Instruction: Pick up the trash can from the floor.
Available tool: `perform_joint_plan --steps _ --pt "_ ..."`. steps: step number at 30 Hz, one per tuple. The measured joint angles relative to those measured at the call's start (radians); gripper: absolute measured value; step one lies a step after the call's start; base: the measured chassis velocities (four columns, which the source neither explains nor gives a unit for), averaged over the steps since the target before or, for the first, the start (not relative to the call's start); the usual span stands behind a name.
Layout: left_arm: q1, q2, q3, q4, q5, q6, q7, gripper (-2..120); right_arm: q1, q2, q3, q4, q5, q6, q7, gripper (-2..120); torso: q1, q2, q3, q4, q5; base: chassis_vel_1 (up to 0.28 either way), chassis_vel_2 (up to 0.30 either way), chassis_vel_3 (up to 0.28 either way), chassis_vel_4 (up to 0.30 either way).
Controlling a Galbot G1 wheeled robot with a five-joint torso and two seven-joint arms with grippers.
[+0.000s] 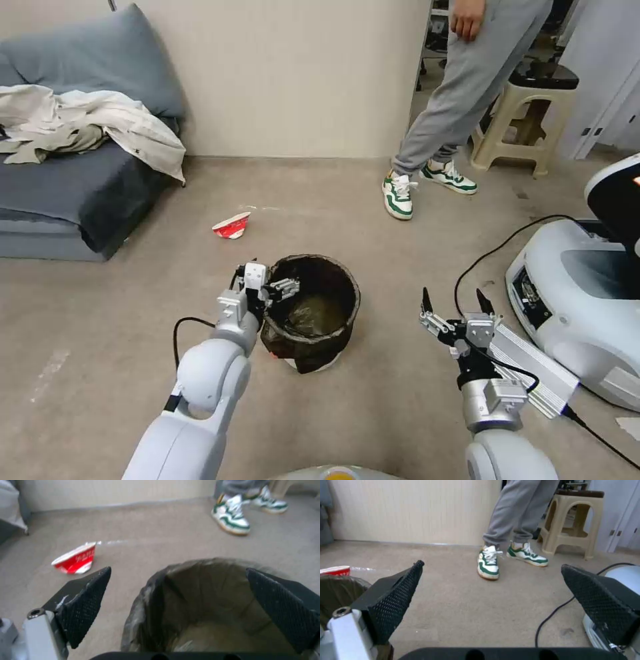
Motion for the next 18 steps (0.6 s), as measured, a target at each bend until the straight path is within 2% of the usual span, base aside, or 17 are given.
perform_joint_plan --steps 3,4,9,13,18 --pt "-0.011 -0.001 0.004 0.013 0.002 0.020 -0.014 100 0.000 0.000 0.000 -0.003 0.000 0.000 0.000 100 0.000 0.000 0.000 0.0000 0.0001 0.000 0.000 0.000 0.000" --pt "-0.025 -0.002 0.007 0.029 0.004 0.053 -0.035 100 0.000 0.000 0.001 -0.006 0.000 0.001 0.001 100 0.000 0.000 0.000 0.0000 0.0000 0.000 0.000 0.000 0.000" --pt "-0.051 -0.007 0.005 0.063 0.015 0.124 -0.062 100 -0.003 -0.003 0.006 -0.012 0.004 0.005 0.002 100 0.000 0.000 0.000 0.0000 0.0000 0.000 0.000 0.000 0.000" --pt "-0.056 -0.010 -0.012 0.086 0.018 0.144 -0.081 100 -0.004 -0.004 0.007 -0.016 0.006 0.006 0.002 100 0.000 0.000 0.000 0.0001 -0.0001 0.000 0.000 0.000 0.000" --pt "-0.049 -0.006 -0.024 0.104 0.016 0.155 -0.076 100 -0.004 -0.004 0.003 -0.022 0.006 0.009 0.003 100 0.000 0.000 0.000 0.0001 0.0000 0.000 0.000 0.000 0.000"
